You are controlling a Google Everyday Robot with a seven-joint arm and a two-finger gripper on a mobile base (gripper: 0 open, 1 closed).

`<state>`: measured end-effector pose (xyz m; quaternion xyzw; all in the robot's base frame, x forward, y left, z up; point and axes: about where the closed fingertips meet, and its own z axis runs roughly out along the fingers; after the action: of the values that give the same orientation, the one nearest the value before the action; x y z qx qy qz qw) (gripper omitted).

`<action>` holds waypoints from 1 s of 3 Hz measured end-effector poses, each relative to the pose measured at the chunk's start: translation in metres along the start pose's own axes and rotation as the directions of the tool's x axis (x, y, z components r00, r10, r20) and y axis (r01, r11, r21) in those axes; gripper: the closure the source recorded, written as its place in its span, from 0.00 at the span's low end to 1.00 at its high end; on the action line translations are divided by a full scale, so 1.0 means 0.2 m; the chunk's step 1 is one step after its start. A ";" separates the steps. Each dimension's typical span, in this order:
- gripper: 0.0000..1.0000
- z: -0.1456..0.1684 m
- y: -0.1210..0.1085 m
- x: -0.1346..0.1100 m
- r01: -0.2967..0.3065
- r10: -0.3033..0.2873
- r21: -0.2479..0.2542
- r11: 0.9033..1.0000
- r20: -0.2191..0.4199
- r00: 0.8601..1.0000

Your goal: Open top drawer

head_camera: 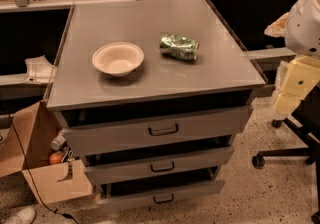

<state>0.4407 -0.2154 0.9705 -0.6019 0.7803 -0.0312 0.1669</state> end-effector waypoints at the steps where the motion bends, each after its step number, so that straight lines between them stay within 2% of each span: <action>1: 0.00 0.13 0.03 0.03 -0.011 0.011 -0.022 1.000 0.042 0.999; 2: 0.00 0.13 0.03 0.03 -0.011 0.011 -0.022 1.000 0.042 0.999; 3: 0.00 0.18 0.12 0.02 -0.045 0.048 -0.048 0.998 0.062 0.997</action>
Offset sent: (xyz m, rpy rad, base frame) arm 0.0013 -0.0017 -0.0532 0.0809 0.0449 0.0077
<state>0.4284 -0.2066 0.9303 -0.5882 0.7888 0.0099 0.1780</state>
